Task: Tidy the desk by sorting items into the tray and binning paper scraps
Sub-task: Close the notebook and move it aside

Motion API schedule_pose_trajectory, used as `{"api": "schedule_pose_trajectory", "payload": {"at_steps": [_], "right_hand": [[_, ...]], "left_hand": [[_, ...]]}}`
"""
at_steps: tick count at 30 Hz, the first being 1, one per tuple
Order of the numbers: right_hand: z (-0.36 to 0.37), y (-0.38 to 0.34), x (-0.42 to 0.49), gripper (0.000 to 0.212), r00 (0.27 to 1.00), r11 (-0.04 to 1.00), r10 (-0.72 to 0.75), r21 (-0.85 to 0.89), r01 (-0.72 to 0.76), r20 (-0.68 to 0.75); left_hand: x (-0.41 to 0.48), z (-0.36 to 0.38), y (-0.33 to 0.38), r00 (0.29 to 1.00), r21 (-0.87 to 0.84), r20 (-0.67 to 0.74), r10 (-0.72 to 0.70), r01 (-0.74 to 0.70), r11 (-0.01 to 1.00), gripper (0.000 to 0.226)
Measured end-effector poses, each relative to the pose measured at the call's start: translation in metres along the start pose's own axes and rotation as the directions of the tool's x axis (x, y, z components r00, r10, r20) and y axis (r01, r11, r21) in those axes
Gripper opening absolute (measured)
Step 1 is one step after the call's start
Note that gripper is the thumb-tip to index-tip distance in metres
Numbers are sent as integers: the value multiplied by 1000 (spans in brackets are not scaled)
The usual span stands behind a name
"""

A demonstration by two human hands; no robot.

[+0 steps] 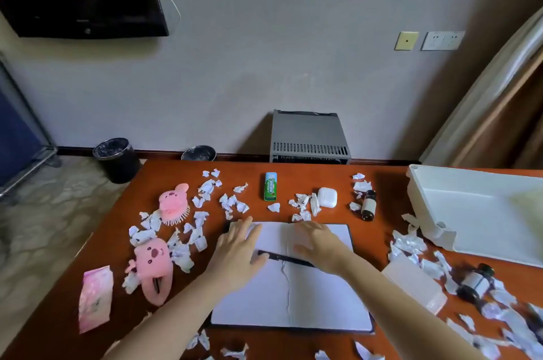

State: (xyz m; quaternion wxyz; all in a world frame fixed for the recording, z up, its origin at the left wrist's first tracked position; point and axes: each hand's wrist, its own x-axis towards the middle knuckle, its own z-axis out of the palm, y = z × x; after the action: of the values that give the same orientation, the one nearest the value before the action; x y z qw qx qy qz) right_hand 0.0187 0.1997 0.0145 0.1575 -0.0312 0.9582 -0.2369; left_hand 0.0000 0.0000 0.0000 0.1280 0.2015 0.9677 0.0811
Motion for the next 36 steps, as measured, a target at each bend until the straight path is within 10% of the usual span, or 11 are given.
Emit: {"api": "schedule_pose_trajectory", "payload": {"at_steps": [27,36], "right_hand": [[57,-26,-29,24,928,920,-64,-383,-88,-368],[36,-18,-18,23,905,989,113,-45,-144,-411]], "left_hand": [[-25,52,-19,989,12,-139,-56,58,998,76],[-25,52,-20,986,-31,-159,-58,54,998,79]]}}
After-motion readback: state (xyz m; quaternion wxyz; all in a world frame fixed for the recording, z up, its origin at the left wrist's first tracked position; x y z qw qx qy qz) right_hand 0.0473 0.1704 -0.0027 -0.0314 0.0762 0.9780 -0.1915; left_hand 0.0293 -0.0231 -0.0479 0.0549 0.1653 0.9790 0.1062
